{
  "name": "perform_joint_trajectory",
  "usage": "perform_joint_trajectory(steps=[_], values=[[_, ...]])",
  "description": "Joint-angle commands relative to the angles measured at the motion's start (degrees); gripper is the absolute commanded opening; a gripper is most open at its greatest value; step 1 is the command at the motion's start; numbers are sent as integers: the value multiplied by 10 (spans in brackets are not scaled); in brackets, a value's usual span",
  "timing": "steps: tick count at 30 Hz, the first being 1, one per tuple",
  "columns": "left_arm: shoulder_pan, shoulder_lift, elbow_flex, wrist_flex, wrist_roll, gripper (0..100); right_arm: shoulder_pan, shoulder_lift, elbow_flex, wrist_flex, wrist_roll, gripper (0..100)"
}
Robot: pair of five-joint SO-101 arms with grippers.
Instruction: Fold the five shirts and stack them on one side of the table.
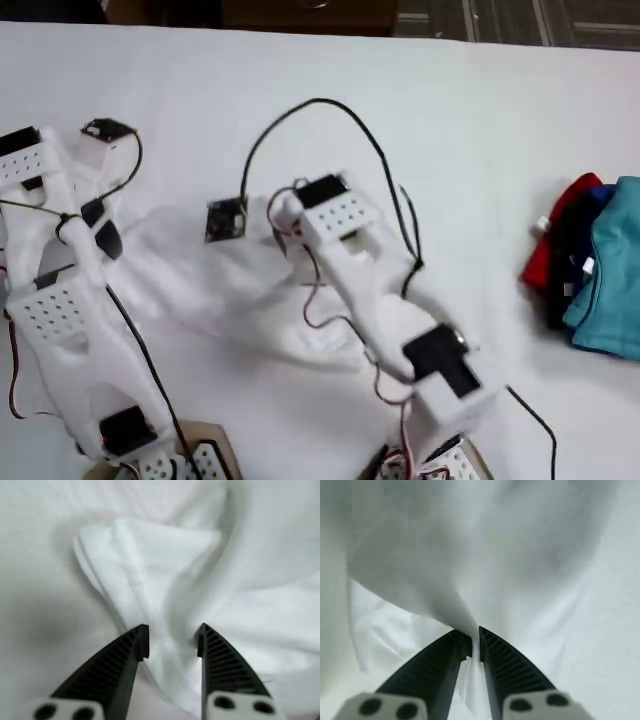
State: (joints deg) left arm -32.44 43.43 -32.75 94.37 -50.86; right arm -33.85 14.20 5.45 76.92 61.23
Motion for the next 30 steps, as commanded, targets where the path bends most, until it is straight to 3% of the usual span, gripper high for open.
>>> perform_joint_trajectory(steps=[1, 4, 10, 15, 18, 22, 30], values=[[-5, -3, -1, 2, -4, 184, 7, 48, -62, 3, 2, 24], [-6, -3, -1, 2, -4, 184, 17, 75, -85, 3, -1, 29], [-5, -3, -1, -1, -4, 184, 33, 47, -91, 5, -18, 171], [-3, -3, -1, -2, -4, 184, 46, 12, -89, 20, -24, 173], [-3, -3, -1, -2, -4, 184, 42, -20, -89, 54, -25, 149], [-3, -3, -1, -2, -4, 184, -15, -66, -76, 105, -41, 62], [-6, -3, -1, 0, -6, 184, -15, -83, 81, 18, -47, 21]])
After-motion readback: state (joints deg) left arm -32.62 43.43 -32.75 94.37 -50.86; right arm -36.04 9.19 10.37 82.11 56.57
